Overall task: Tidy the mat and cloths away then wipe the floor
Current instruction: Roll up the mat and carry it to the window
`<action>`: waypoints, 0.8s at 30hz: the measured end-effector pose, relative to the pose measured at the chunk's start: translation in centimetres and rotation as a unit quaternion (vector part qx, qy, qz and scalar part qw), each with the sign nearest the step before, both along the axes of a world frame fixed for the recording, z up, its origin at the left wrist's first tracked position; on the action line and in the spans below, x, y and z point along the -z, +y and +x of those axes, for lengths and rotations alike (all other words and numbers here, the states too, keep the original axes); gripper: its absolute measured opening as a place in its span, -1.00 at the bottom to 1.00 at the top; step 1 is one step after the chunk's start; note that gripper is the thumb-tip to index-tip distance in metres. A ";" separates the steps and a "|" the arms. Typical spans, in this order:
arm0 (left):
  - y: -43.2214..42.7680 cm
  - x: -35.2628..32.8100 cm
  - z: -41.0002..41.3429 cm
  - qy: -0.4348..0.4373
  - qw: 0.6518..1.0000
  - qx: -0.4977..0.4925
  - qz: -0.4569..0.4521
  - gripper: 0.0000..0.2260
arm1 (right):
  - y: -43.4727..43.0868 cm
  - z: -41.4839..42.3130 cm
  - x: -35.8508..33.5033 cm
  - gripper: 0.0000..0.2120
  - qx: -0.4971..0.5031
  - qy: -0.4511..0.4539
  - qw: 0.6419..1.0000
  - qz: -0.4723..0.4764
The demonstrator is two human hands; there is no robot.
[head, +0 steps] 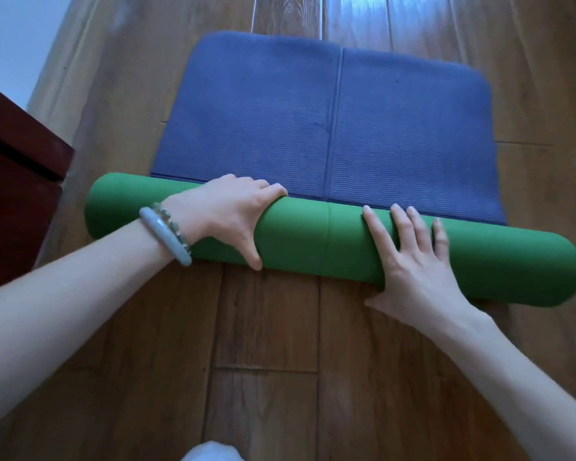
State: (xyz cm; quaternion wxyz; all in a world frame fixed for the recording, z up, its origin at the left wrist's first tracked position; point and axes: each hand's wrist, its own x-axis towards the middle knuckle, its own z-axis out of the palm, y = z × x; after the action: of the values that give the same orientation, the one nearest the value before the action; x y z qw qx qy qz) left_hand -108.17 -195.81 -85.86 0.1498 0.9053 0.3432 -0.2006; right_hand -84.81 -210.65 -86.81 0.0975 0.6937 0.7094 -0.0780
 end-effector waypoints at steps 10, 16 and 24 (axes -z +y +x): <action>-3.8 1.3 -2.1 -0.106 0.971 -0.020 0.214 0.13 | 2.4 1.0 1.3 0.10 0.002 -0.011 0.996 0.084; -2.6 2.0 -1.1 -0.080 0.968 -0.034 0.235 0.09 | 6.1 1.9 -1.0 0.10 -0.006 0.005 0.998 -0.068; -6.0 1.4 -2.0 -0.051 0.980 0.005 0.194 0.00 | 4.4 1.9 -2.1 0.09 -0.066 0.015 0.984 -0.163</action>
State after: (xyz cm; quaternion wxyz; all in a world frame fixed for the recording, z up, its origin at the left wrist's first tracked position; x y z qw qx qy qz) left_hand -110.15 -201.84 -87.31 -0.0125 0.9278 0.3633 -0.0839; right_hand -82.92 -206.28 -84.69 0.2037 0.6193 0.7325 -0.1960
